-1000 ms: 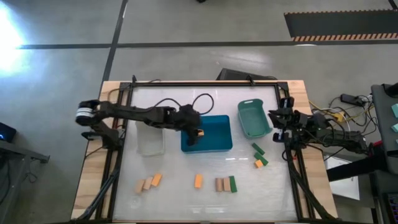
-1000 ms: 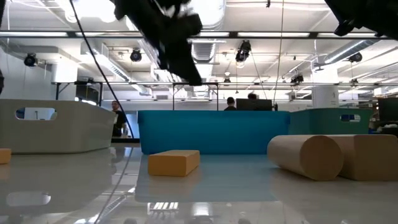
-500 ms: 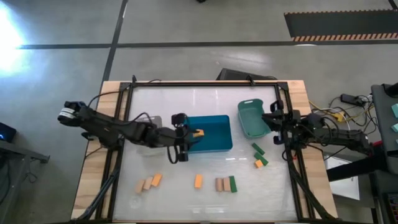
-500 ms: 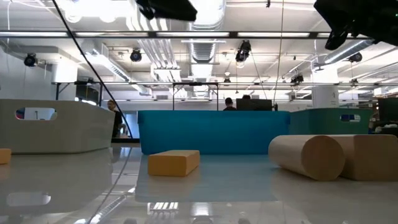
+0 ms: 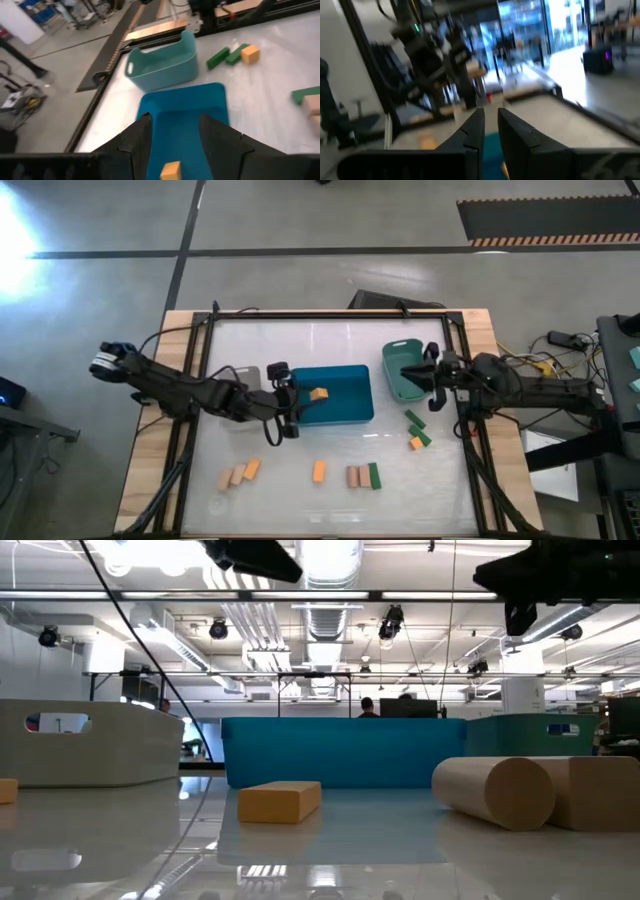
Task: Sort & place blocks by color
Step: Put the green block into the teal bin
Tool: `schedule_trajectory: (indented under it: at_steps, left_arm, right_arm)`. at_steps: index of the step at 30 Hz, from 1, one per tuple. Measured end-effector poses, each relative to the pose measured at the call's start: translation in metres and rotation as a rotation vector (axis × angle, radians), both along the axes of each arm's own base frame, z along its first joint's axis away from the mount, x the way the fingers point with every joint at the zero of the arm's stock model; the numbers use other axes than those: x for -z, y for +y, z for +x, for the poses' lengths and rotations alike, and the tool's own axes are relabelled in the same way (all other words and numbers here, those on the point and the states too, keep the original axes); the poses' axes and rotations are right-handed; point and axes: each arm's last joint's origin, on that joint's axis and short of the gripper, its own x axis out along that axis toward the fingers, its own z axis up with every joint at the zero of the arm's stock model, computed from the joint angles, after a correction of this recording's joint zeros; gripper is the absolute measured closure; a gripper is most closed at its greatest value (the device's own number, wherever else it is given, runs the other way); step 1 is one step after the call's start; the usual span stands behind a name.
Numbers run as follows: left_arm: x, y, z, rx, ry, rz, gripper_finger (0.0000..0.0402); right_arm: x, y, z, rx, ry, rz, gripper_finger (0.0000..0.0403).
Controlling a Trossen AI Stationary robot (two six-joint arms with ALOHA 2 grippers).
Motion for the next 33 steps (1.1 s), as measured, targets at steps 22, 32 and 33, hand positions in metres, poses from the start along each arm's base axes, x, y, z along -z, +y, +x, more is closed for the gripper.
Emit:
schedule_trajectory:
  at_steps: [22, 32, 33]
  left_arm:
    - [0.010, 0.018, -0.054, -0.120, -0.094, -0.085, 0.0256]
    - [0.013, 0.018, -0.054, -0.121, -0.089, -0.085, 0.0256]
    - [0.013, 0.018, -0.054, -0.121, -0.088, -0.085, 0.0256]
  right_arm:
    - [-0.015, 0.040, 0.011, -0.159, 0.489, 0.385, 0.0360]
    - [0.007, 0.053, 0.017, 0.080, 0.994, 0.632, 0.0360]
    - [0.009, 0.054, 0.015, 0.122, 1.059, 0.656, 0.0360]
